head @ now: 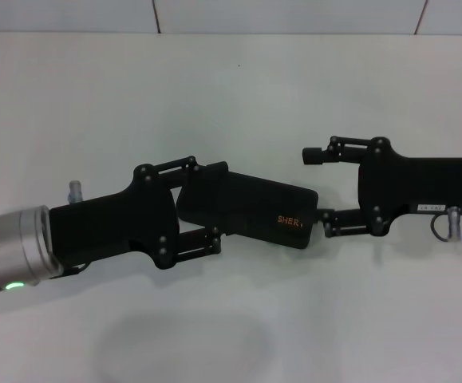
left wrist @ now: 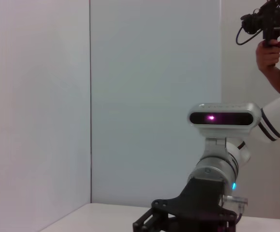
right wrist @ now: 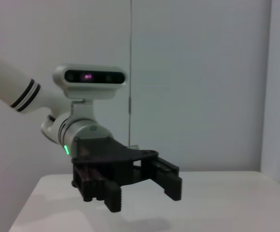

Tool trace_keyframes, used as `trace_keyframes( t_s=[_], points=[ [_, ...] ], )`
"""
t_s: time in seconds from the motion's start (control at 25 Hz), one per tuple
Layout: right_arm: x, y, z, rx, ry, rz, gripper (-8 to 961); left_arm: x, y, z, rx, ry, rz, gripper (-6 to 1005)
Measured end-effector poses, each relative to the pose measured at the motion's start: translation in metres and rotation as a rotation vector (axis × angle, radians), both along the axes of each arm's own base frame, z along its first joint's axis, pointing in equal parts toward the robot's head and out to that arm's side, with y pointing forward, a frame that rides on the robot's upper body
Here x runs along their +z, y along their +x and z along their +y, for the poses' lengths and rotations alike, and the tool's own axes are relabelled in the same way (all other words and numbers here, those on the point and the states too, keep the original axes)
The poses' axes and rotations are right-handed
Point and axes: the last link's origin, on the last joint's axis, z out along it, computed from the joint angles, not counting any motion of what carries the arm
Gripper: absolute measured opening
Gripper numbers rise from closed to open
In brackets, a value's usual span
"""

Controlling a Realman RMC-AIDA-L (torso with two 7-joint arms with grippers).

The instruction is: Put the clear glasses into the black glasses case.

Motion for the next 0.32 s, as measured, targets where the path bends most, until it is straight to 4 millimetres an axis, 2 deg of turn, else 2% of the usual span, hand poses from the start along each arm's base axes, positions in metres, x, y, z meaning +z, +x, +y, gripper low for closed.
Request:
trace_keyframes(
  t_s=[0.32],
  points=[
    [-0.0098, 0.0033, -0.0026, 0.041, -0.014, -0.072, 776, -0.0027, -0.0033, -0.0002, 0.016, 0.019, 0.008, 662]
  ],
)
